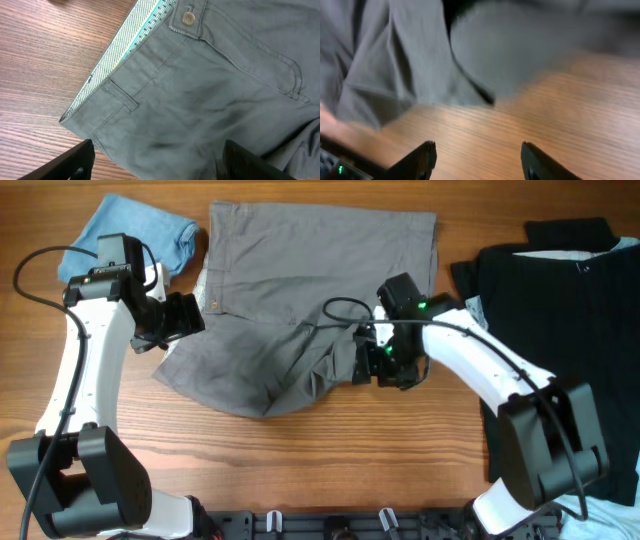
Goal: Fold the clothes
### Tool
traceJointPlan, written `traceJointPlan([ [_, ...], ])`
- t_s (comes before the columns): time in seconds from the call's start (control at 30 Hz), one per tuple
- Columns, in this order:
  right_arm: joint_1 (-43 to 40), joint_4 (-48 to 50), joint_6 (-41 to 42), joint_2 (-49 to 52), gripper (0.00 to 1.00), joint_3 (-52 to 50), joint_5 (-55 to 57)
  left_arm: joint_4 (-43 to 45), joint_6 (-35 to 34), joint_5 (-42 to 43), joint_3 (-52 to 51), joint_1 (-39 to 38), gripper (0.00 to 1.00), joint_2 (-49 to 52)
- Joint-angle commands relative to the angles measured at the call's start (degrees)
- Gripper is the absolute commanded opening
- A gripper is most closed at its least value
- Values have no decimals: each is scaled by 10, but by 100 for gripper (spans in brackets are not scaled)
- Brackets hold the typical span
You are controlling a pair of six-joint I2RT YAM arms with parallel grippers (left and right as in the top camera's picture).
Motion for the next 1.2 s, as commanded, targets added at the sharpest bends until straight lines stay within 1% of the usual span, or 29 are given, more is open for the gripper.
traceJointPlan([
  [0.0, 13, 54, 49, 6, 59, -28, -23, 2, 3, -5, -3, 0, 82, -14],
  [0.2, 21, 125, 49, 6, 58, -30, -8, 2, 3, -5, -3, 0, 82, -14],
  [0.27, 21, 130, 49, 6, 54, -30, -6, 2, 3, -5, -3, 0, 82, -14],
  [0.33, 21, 128, 50, 6, 53, -30, 3, 1, 3, -5, -3, 0, 82, -14],
  [0.37, 21, 121, 53, 6, 54, -30, 9, 1, 3, -5, -3, 0, 82, -14],
  [0.43, 21, 102, 64, 6, 71, -30, 19, 1, 3, -5, -3, 0, 82, -14],
  [0.47, 21, 93, 68, 6, 74, -30, 22, 1, 3, -5, -3, 0, 82, -14],
  [0.53, 21, 91, 69, 6, 73, -33, 22, 1, 3, -5, -3, 0, 82, -14],
  [0.6, 21, 93, 80, 7, 65, -34, 22, 1, 3, -5, -3, 0, 83, -14],
  [0.63, 21, 96, 85, 8, 62, -34, 21, 1, 3, -5, -3, 0, 83, -14],
  [0.67, 21, 100, 92, 9, 62, -34, 17, 1, 3, -5, -3, 0, 83, -14],
  [0.77, 21, 122, 94, 19, 55, -34, 1, 1, 3, -5, -3, 0, 83, -14],
  [0.9, 21, 127, 99, 28, 53, -34, 0, 1, 3, -5, -3, 0, 83, -14],
  [0.93, 21, 132, 97, 29, 50, -34, -7, 0, 3, -5, -3, 0, 83, -14],
  [0.97, 21, 137, 96, 31, 43, -34, -13, -1, 3, -5, -3, 0, 83, -14],
  [1.0, 21, 144, 96, 32, 20, -34, -21, -1, 3, -5, -3, 0, 83, -14],
  [1.03, 21, 147, 93, 32, 5, -34, -27, -2, 3, -5, -3, 0, 83, -14],
  [1.07, 21, 146, 94, 32, 4, -34, -27, -3, 3, -5, -3, 0, 83, -14],
  [1.17, 16, 92, 83, 14, 4, -29, -24, -9, 3, -5, -3, 0, 83, -14],
])
